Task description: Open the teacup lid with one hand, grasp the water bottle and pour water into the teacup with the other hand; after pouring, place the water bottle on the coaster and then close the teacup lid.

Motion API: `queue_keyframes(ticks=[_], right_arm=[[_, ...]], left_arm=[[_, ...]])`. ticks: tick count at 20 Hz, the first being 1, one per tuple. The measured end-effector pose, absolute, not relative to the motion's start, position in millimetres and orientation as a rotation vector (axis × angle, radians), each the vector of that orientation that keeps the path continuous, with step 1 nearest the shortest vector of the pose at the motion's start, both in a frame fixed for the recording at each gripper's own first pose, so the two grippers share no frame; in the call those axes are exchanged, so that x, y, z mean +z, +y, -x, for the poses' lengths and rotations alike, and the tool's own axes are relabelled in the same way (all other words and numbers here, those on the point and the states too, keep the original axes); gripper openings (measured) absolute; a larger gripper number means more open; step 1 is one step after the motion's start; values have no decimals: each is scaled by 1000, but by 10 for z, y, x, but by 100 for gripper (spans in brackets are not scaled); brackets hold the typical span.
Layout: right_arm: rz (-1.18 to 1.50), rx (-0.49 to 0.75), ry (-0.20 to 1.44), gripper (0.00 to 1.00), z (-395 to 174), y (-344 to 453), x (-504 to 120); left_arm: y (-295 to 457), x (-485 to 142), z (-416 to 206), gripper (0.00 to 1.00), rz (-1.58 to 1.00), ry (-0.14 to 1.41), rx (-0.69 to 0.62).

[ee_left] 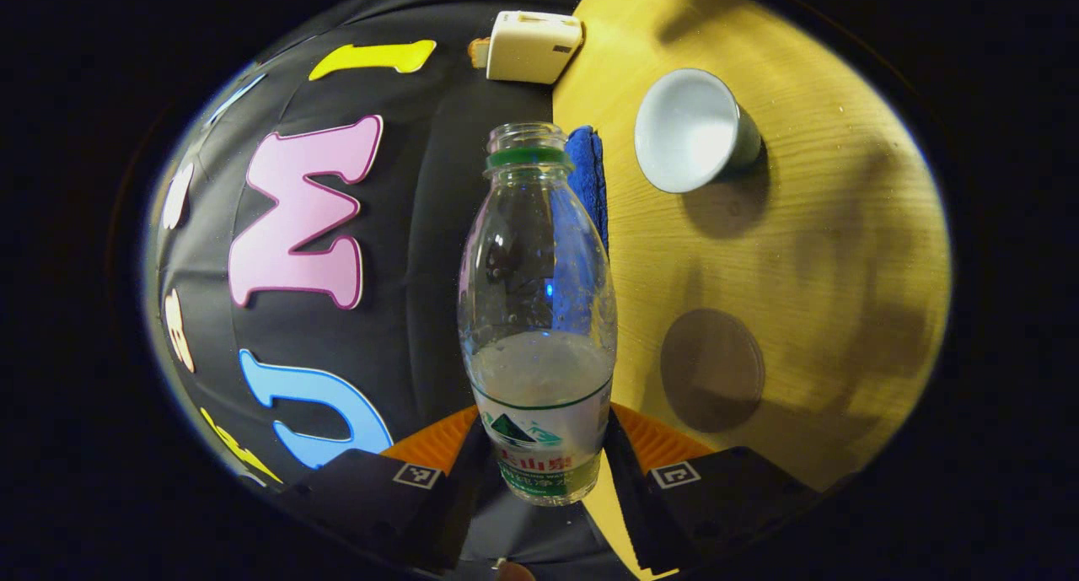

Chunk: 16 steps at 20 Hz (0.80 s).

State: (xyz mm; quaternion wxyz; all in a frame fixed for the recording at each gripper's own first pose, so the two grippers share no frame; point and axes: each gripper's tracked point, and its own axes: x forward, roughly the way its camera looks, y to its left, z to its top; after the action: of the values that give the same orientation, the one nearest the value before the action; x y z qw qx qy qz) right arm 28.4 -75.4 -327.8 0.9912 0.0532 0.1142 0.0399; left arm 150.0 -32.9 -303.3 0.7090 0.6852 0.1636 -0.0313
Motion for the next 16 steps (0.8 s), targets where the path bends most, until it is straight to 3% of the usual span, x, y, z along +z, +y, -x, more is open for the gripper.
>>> queue_keyframes(ticks=[1,3,6,8,11,12,13,14,16], right_arm=[[-104,81,230,34,-285,-758,-3279],[-99,85,231,24,-287,-782,-3293],[-91,88,234,34,-291,-815,-3308],[-84,91,234,24,-295,-826,-3316],[-76,98,234,34,-306,-850,-3330],[-75,99,233,29,-308,-853,-3324],[-74,99,231,34,-312,-858,-3327],[-74,99,231,29,-309,-865,-3324],[-73,99,230,34,-303,-875,-3329]], left_arm=[[-327,-3037,-1528,75,-1544,361,-67],[-308,-3015,-1560,75,-1584,355,-61],[-305,-3025,-1584,75,-1617,356,-65],[-314,-3027,-1601,75,-1635,350,-66],[-295,-2996,-1615,75,-1676,335,-63],[-299,-2983,-1627,75,-1684,334,-61],[-298,-2980,-1632,75,-1692,334,-59],[-276,-2971,-1634,75,-1701,335,-57],[-282,-2950,-1638,75,-1720,329,-52]])
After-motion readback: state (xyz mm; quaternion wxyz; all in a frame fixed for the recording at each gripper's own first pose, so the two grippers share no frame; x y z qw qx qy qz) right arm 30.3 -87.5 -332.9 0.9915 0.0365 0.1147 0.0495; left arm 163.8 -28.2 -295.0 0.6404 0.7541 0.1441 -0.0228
